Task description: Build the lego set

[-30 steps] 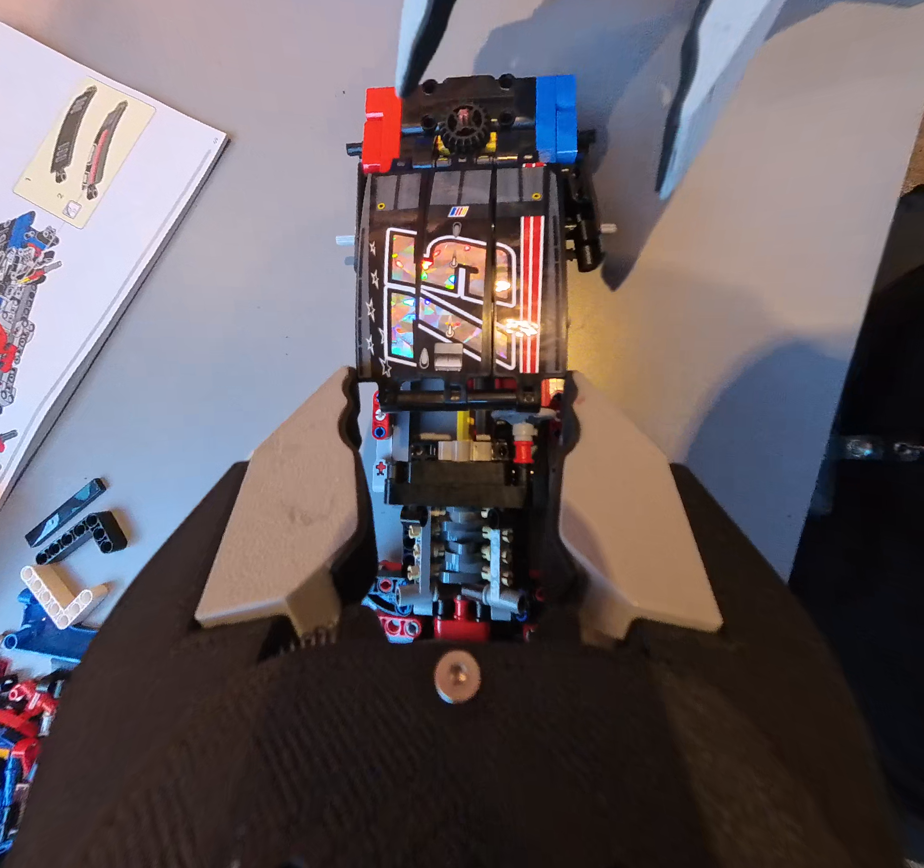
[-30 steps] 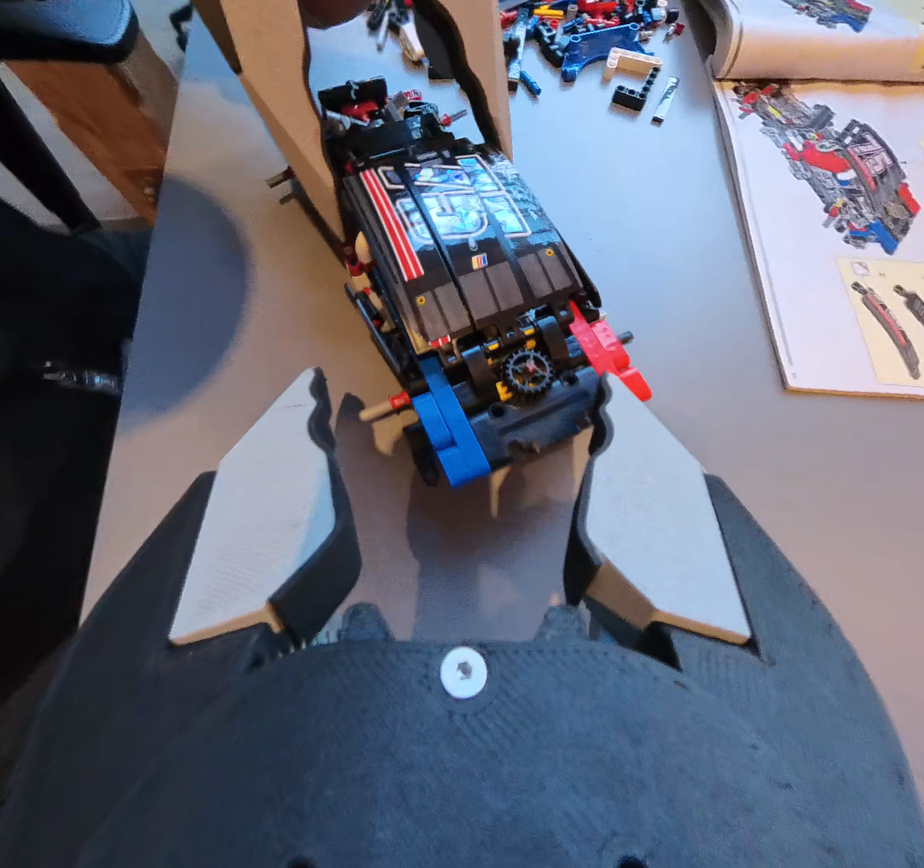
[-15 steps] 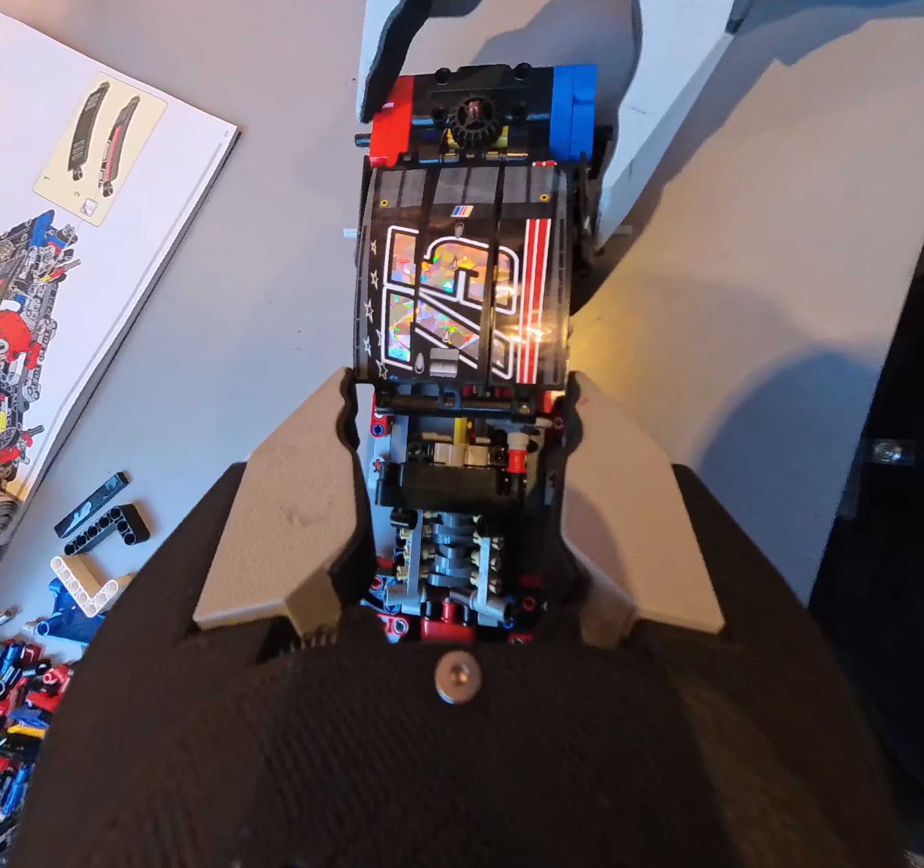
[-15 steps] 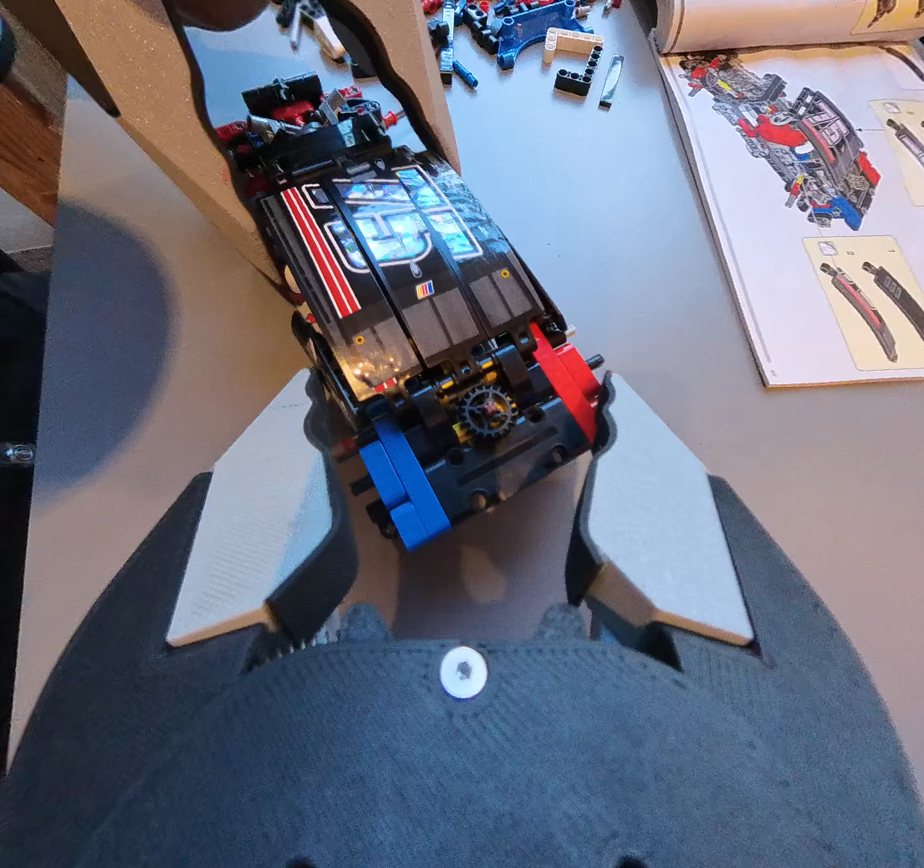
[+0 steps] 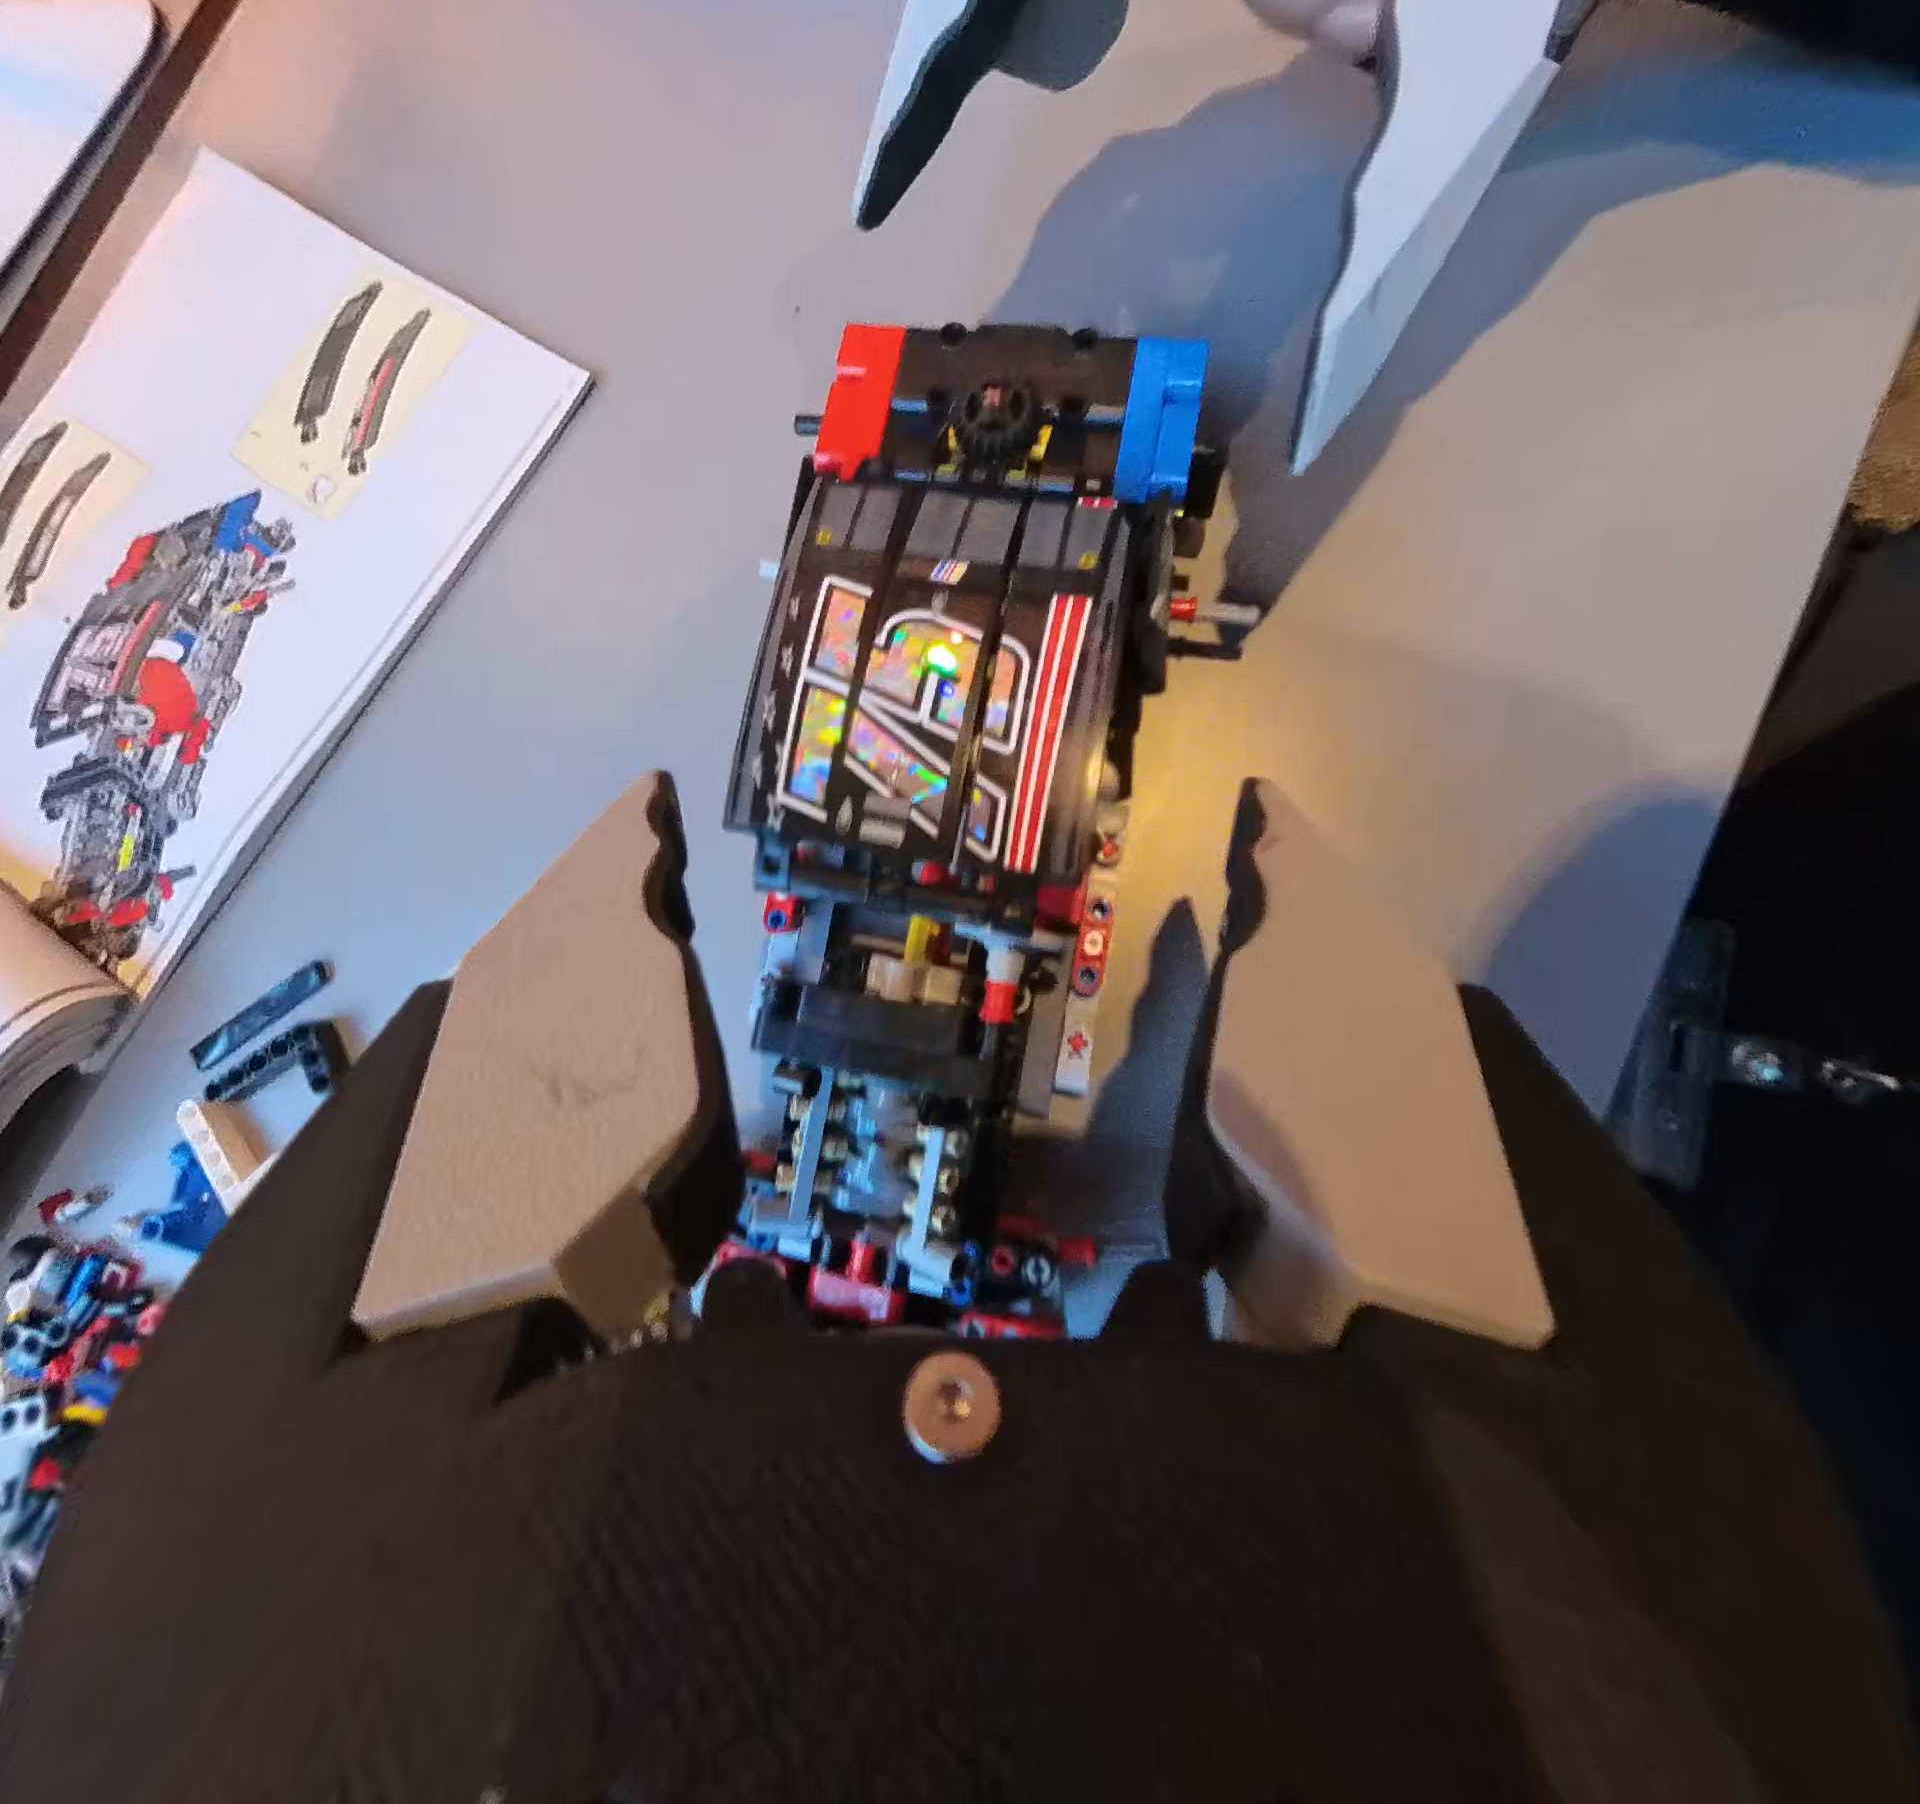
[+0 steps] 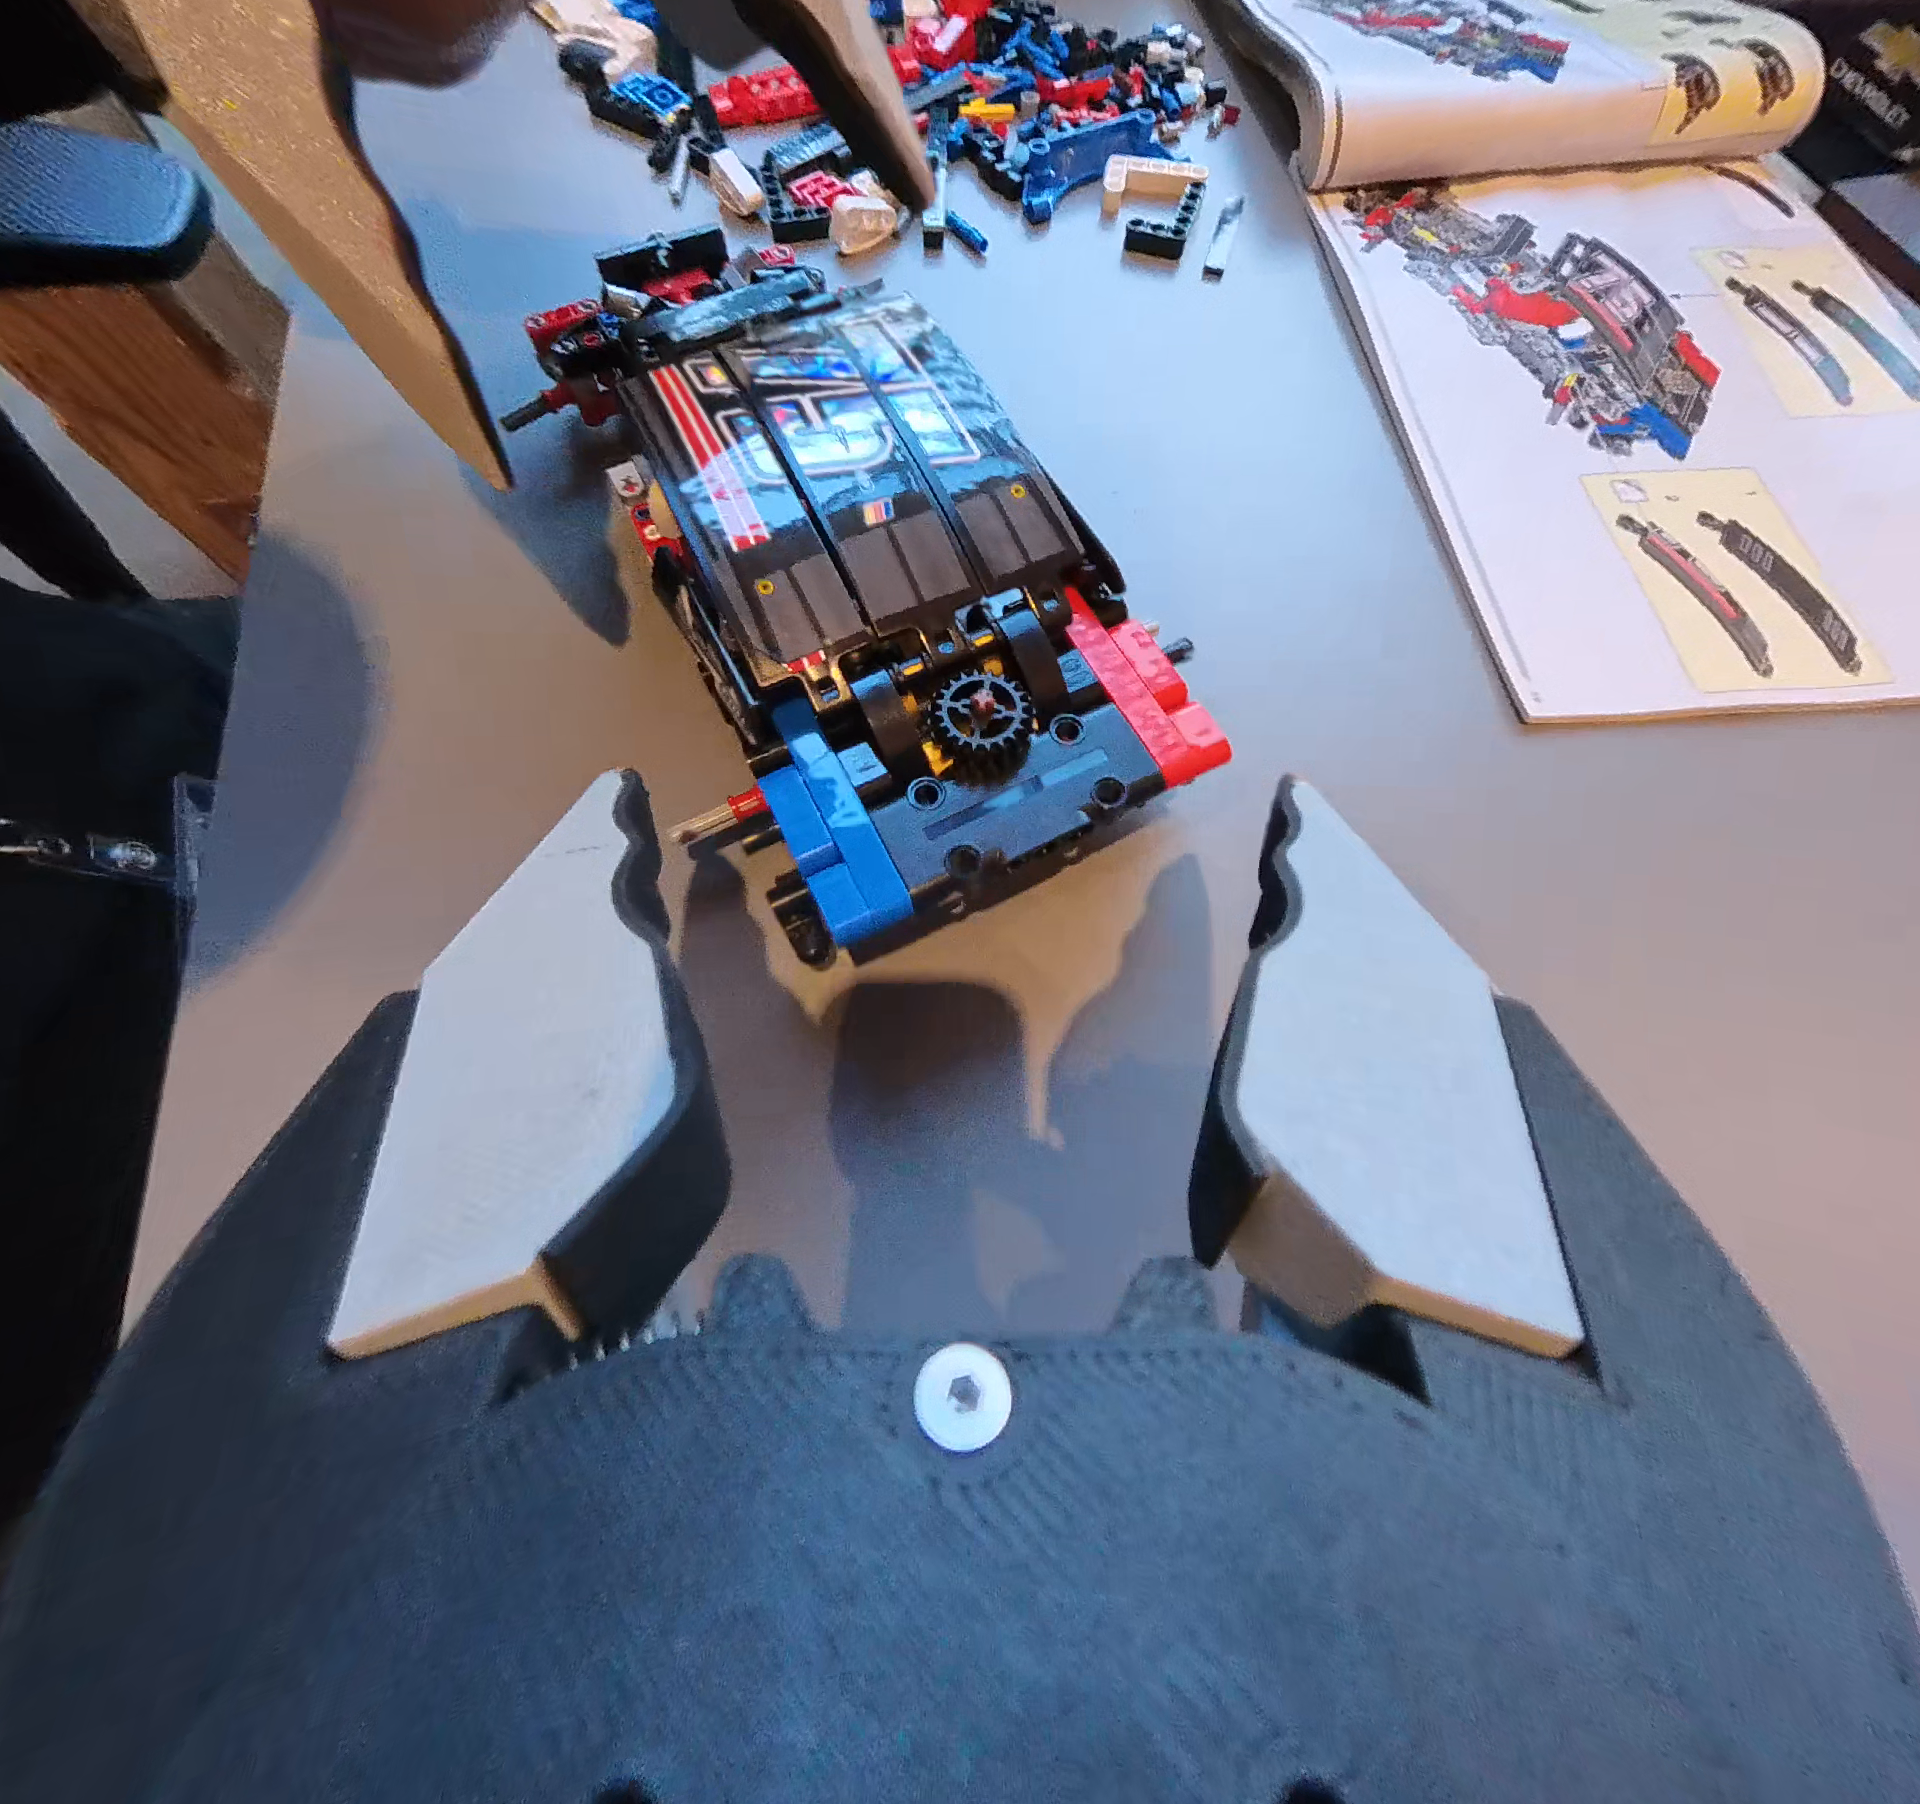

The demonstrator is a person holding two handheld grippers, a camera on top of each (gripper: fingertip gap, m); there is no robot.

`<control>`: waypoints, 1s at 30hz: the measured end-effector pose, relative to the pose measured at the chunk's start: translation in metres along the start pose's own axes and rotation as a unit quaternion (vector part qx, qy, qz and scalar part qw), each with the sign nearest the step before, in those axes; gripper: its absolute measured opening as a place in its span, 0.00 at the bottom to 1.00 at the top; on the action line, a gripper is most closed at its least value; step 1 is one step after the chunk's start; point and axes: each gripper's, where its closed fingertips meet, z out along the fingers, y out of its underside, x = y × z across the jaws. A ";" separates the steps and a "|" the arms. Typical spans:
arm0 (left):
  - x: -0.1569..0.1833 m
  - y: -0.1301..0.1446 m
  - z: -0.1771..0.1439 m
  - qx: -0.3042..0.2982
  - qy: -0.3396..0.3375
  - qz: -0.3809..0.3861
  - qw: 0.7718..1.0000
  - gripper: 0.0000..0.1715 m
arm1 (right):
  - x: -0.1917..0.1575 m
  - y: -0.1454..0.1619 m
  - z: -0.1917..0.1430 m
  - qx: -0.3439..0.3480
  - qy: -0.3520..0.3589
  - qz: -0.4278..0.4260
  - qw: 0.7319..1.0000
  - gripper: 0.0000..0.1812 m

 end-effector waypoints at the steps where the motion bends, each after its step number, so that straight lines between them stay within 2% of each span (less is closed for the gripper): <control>1: 0.000 -0.002 0.006 -0.011 -0.003 0.005 1.000 0.60 | 0.000 -0.001 0.001 0.006 -0.006 -0.007 1.000 0.61; 3: 0.002 -0.001 0.019 -0.043 -0.005 0.016 0.999 0.62 | 0.002 0.000 0.006 0.001 -0.023 -0.015 1.000 0.62; 9: -0.001 0.006 0.040 -0.098 -0.026 0.039 0.994 0.59 | 0.008 -0.001 0.020 -0.035 -0.066 -0.068 0.995 0.63; 16: -0.003 0.005 0.043 -0.098 -0.026 0.021 0.995 0.57 | 0.000 -0.002 0.043 -0.054 -0.117 -0.096 0.987 0.62; 18: -0.003 0.005 0.043 -0.098 -0.031 0.025 0.994 0.56 | -0.003 -0.001 0.048 -0.057 -0.113 -0.107 0.986 0.61; 20: -0.004 0.005 0.043 -0.095 -0.032 0.022 0.995 0.55 | -0.006 -0.001 0.049 -0.056 -0.106 -0.117 0.986 0.56; 26: -0.005 0.006 0.042 -0.090 -0.028 0.025 0.995 0.54 | -0.006 -0.002 0.050 -0.052 -0.100 -0.116 0.987 0.56; 30: -0.003 0.008 0.041 -0.095 -0.020 0.047 0.994 0.58 | -0.003 -0.002 0.047 -0.057 -0.110 -0.112 0.986 0.60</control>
